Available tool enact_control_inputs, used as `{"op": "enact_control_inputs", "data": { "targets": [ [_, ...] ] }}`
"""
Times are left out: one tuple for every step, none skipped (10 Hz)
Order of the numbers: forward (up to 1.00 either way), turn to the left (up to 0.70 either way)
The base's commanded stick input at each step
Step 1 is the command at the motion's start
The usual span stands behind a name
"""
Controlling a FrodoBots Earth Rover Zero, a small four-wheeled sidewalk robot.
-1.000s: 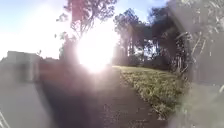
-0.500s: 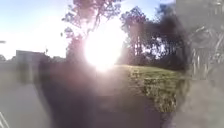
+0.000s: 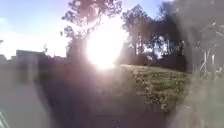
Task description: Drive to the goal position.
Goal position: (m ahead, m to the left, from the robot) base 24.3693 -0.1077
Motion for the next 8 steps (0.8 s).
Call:
{"op": "enact_control_inputs", "data": {
  "targets": [
    [1.0,0.0],
    [1.0,0.0],
    [1.0,0.0],
    [1.0,0.0],
    [1.0,0.0],
    [1.0,0.0],
    [1.0,0.0],
    [1.0,0.0]
  ]
}}
